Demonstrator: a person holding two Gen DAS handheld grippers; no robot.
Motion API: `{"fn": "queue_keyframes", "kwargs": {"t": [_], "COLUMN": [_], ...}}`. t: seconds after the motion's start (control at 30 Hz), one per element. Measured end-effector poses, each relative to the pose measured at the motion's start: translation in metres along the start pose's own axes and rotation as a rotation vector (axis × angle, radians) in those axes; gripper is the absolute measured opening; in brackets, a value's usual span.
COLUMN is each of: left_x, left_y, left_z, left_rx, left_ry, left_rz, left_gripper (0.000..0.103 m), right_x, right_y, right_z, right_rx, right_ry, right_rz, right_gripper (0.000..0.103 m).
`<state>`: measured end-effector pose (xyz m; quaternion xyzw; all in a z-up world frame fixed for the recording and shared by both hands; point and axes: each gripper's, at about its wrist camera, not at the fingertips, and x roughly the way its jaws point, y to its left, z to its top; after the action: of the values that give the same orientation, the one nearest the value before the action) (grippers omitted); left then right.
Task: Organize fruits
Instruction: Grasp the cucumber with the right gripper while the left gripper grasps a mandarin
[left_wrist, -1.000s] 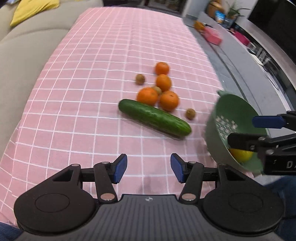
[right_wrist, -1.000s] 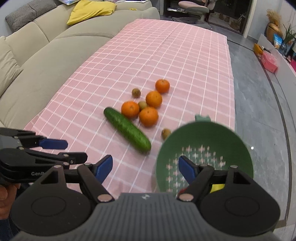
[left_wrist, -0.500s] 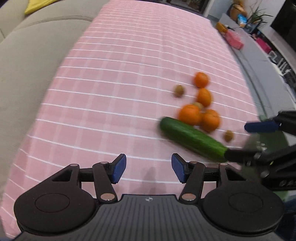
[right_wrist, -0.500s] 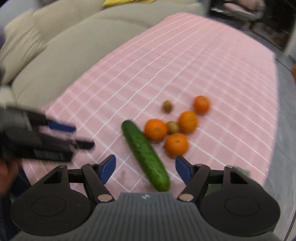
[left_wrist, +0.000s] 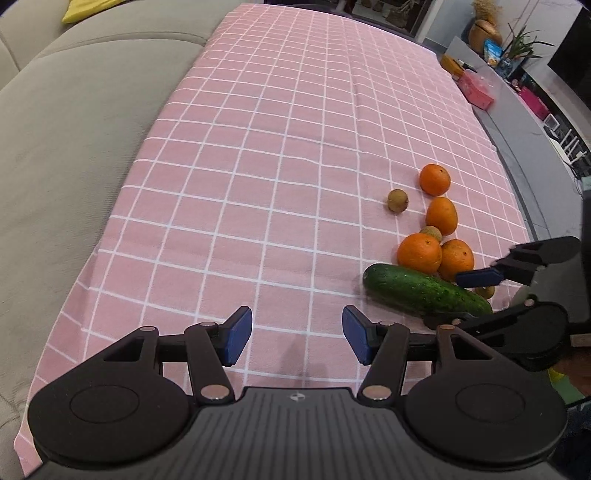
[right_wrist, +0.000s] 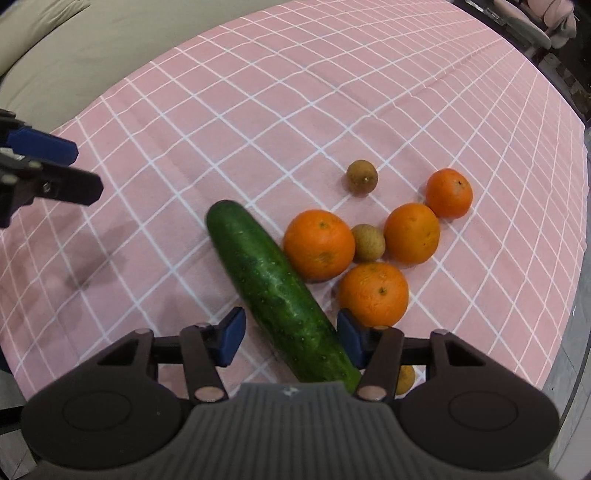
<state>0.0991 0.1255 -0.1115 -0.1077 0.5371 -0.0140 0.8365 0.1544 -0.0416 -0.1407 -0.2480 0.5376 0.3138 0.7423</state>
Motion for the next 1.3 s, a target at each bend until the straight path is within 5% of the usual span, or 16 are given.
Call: {"fn": "queue_keyframes", "kwargs": {"t": [0.27,0.4,0.6,0.87,1.1,1.3], "left_x": [0.001,0.001,0.006,0.040,0.075,0.092], "left_y": [-0.006,-0.005,-0.019,-0.083,-0.118,-0.120], "left_z": [0.000,0.007,0.020,0.032,0.022,0.030], "left_rx": [0.027,0.043,0.104,0.388,0.710,0.741], "left_ry": [-0.006,-0.012,-0.028,-0.068,-0.050,-0.028], "left_rz": [-0.014,-0.008,-0.019,-0.126,-0.196,-0.209], "left_gripper": [0.066,0.066,0.066,0.066,0.066,0.060], "right_x": [0.009,-0.003,-0.019,-0.031,-0.031,-0.026], "right_y": [0.010,0.006,0.014,0.022,0.026,0.026], "right_z": [0.000,-0.009,-0.045,-0.092,-0.097,-0.100], "right_rx": [-0.058,0.090,0.282,0.404,0.410,0.413], "right_ry": [0.017,0.030,0.024,0.021,0.005,-0.006], "right_rz": [-0.041,0.072,0.165,0.195,0.202,0.214], "right_gripper": [0.048,0.035,0.035,0.035,0.036,0.037]}}
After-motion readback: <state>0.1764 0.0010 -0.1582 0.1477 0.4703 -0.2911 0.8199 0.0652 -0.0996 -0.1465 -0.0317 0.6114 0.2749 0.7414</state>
